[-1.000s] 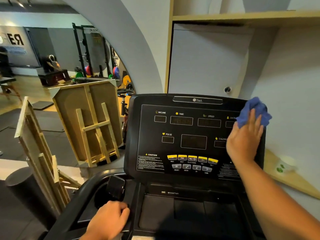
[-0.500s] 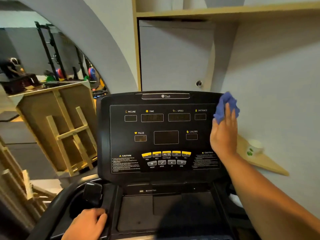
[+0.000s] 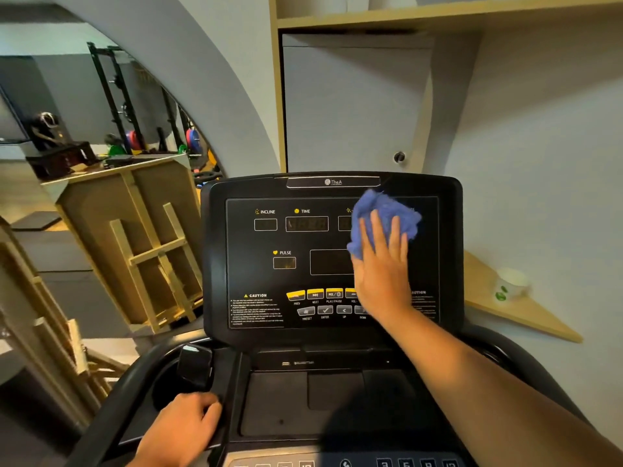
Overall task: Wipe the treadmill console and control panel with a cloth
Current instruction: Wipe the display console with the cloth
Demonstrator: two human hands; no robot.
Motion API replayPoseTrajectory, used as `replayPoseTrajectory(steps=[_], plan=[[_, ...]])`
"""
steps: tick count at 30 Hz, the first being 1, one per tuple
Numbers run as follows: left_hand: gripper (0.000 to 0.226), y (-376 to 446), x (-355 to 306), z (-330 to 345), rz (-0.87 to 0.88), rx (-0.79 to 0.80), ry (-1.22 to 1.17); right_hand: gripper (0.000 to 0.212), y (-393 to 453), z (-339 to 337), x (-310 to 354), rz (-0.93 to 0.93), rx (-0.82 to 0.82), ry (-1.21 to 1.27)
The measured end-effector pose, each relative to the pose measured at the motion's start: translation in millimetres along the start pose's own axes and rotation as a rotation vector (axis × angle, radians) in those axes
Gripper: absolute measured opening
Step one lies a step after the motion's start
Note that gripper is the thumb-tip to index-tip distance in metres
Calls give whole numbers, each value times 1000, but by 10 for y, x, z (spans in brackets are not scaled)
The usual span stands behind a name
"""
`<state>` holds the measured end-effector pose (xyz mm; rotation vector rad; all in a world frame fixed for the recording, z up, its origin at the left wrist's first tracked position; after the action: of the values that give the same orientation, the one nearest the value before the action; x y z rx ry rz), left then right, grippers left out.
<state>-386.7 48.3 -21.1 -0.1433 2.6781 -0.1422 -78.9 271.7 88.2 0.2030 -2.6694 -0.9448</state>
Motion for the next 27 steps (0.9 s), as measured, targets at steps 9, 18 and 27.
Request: replayPoseTrajectory(steps=[9,18,27], plan=[[32,-12,40,43,10,-42,8,71,-104,-118,-750,-418,110,-159],[32,-12,54,71,46,-68,3,64,169,37,888,-47,13,10],[35,-17,58,87,50,-82,-13,63,-495,390,1393,-859,231,-70]])
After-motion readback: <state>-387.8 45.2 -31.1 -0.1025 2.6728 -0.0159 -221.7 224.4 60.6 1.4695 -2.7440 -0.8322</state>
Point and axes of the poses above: each hand's wrist, its own y-axis towards the middle knuckle, its own z-axis out of the palm, x = y × z, the point moved 1 cm from there along y, towards the middle knuckle, and after that the axes turned 13 degrees about z, right-handed, at the moved point
